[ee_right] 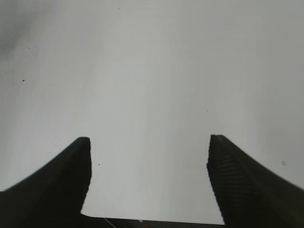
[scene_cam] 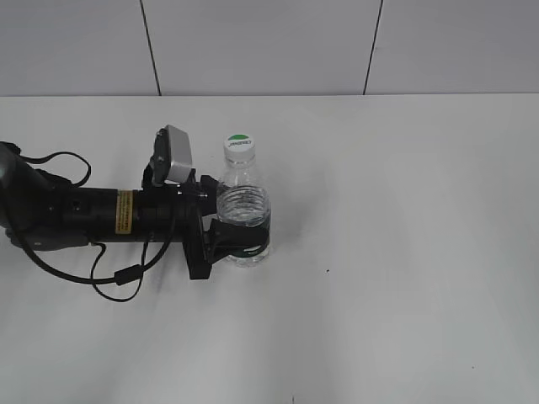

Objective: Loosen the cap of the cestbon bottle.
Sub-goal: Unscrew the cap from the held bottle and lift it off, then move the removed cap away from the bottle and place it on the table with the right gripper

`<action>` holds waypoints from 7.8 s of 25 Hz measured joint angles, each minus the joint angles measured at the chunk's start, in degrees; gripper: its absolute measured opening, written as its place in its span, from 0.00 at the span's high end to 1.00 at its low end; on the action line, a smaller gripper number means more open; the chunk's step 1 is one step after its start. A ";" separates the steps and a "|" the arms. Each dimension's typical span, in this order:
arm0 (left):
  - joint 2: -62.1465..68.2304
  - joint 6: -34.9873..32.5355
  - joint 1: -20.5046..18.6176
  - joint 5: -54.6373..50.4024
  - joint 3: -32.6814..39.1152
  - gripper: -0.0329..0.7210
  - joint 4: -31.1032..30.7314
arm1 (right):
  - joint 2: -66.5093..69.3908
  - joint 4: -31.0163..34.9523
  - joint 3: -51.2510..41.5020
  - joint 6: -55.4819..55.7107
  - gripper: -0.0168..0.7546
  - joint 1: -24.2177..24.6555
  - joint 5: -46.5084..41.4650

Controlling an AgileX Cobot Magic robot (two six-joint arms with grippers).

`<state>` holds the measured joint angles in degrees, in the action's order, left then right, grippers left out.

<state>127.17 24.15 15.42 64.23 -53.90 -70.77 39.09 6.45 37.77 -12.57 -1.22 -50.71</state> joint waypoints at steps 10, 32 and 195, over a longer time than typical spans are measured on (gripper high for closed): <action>0.00 0.00 0.00 0.02 0.00 0.41 0.04 | 23.08 3.79 17.28 0.19 0.43 0.00 -12.35; 0.00 0.00 0.00 0.12 0.00 0.41 -0.01 | 55.20 6.53 48.02 0.19 0.45 -18.62 -18.88; 0.00 0.00 0.00 0.12 0.00 0.41 -0.02 | 75.05 -5.31 27.85 14.59 0.59 -18.31 18.28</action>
<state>127.17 24.15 15.42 64.35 -53.90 -70.79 114.13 1.14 65.61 2.02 -19.53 -32.44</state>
